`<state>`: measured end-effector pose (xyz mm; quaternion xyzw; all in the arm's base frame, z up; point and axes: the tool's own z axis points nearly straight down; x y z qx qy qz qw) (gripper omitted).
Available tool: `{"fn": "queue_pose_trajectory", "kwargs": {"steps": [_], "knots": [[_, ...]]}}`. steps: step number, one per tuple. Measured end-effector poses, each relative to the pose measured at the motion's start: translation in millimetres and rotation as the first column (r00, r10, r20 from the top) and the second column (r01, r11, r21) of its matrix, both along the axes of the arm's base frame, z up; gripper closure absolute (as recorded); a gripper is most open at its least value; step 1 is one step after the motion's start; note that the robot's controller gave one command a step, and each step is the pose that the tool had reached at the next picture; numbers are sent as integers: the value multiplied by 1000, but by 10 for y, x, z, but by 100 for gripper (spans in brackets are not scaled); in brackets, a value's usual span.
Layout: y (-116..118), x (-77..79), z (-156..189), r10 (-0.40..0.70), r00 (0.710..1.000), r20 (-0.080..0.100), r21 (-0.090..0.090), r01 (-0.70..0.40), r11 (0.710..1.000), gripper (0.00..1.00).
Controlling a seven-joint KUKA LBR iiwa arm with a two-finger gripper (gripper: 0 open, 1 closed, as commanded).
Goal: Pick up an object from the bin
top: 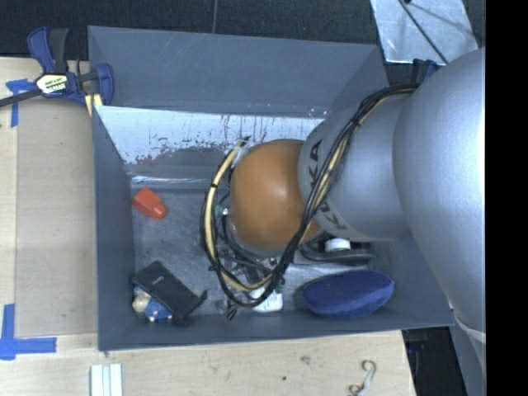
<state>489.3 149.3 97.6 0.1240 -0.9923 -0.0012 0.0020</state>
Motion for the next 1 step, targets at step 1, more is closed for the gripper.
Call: {"fn": "queue_pose_trajectory", "kwargs": {"steps": [1], "knots": [[197, -13, -275, 101, 995, 8, -2, -101, 995, 0]]}}
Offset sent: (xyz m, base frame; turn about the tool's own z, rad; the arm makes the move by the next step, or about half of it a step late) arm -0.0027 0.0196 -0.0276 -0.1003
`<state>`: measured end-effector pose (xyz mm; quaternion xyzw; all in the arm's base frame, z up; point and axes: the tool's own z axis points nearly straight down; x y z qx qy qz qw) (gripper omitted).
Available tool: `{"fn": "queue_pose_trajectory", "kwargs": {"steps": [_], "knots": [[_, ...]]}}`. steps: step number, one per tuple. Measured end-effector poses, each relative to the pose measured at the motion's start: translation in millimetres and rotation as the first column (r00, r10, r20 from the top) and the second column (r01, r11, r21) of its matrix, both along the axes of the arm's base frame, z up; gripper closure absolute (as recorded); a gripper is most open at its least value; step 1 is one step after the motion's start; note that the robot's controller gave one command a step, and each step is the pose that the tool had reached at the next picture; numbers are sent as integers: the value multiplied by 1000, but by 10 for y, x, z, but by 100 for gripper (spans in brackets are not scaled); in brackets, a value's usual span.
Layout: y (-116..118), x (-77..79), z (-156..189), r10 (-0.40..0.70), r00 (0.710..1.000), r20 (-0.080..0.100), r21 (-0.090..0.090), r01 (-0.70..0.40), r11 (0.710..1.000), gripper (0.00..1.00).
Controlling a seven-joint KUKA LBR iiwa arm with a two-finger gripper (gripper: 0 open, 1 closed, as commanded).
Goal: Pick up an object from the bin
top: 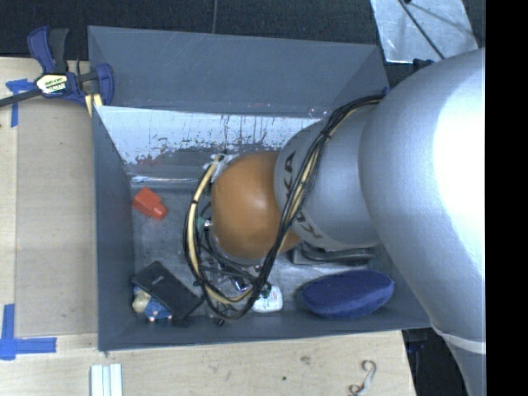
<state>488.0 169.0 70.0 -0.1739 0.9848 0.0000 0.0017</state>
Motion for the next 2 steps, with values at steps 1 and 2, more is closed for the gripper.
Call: {"fn": "queue_pose_trajectory", "kwargs": {"steps": [1, 2], "knots": [[-3, 0, 7, -3, 1000, 0, 1, 3, 1000, 100], [-132, 222, 1497, -10, 1000, 8, 2, 10, 1000, 100]]}}
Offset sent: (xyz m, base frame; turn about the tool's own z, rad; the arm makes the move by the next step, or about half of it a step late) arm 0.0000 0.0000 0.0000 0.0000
